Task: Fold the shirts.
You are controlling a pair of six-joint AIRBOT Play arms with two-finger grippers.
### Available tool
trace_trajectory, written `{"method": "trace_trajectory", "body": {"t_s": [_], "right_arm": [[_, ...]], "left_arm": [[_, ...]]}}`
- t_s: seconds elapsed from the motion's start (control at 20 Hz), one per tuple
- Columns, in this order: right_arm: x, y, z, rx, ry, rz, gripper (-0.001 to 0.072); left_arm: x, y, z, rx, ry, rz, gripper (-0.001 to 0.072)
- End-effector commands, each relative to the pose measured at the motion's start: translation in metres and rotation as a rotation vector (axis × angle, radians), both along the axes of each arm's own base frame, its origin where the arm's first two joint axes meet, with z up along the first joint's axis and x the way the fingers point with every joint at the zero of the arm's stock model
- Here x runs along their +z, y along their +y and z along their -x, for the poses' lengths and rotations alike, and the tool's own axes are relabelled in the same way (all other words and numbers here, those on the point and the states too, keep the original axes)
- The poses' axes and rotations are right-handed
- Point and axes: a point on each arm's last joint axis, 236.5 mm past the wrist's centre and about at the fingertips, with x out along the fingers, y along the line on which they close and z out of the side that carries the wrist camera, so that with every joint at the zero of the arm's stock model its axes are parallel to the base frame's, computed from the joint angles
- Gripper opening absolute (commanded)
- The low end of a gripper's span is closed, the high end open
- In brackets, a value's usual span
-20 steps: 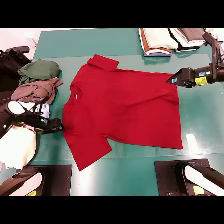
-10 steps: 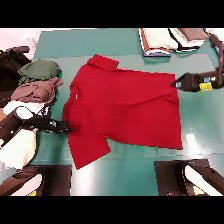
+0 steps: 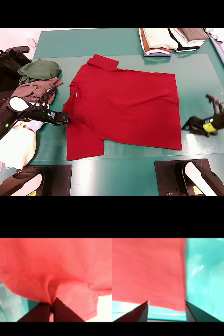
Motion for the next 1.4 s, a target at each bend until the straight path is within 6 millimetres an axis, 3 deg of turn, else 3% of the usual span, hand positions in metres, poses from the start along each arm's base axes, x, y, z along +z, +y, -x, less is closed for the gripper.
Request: {"method": "trace_trajectory", "body": {"t_s": [0.0,0.4,0.55,0.65,0.7,0.75,0.85,0.95,1.0,1.1,1.2,1.25,1.35], "right_arm": [[-0.035,-0.001,0.036,-0.074,0.100,-0.012,0.0501],[-0.054,0.015,0.046,-0.079,0.134,-0.058,0.0446],[-0.061,0.033,0.046,0.005,0.177,-0.101,0.0423],[-0.069,0.045,0.046,0.100,0.202,-0.096,0.0159],[-0.069,0.048,0.042,0.137,0.196,-0.085,0.0123],[-0.066,0.050,0.034,0.180,0.173,-0.066,0.0034],[-0.043,0.052,0.008,0.248,0.073,-0.016,0.0015],[0.003,0.050,-0.029,0.289,-0.099,0.054,0.0015],[0.033,0.048,-0.047,0.294,-0.194,0.091,0.0015],[0.119,0.044,-0.084,0.295,-0.462,0.191,0.0015],[0.215,0.040,-0.105,0.266,-0.742,0.294,0.0015],[0.268,0.038,-0.106,0.245,-0.888,0.349,0.0015],[0.359,0.039,-0.094,0.216,-1.125,0.439,0.0015]], "left_arm": [[0.002,-0.001,-0.002,-0.003,-0.008,0.002,0.0027],[0.005,-0.003,-0.008,0.017,-0.029,0.018,0.0028],[0.005,-0.003,-0.008,0.017,-0.027,0.019,0.0028],[0.005,-0.003,-0.008,0.014,-0.030,0.018,0.0027],[0.006,-0.003,-0.008,0.007,-0.036,0.016,0.0027],[0.007,-0.003,-0.008,-0.006,-0.038,0.013,0.0027],[0.023,-0.002,-0.012,-0.030,-0.064,0.003,0.0026],[0.067,0.001,-0.027,-0.013,-0.198,-0.010,0.0026],[0.105,0.006,-0.036,0.011,-0.300,-0.022,0.0026],[0.202,0.013,-0.042,0.051,-0.539,-0.033,0.0027],[0.318,0.019,-0.026,0.087,-0.829,-0.025,0.0027],[0.376,0.024,-0.008,0.112,-0.975,-0.023,0.0026],[0.473,0.035,0.036,0.170,-1.215,-0.013,0.0026]]}}
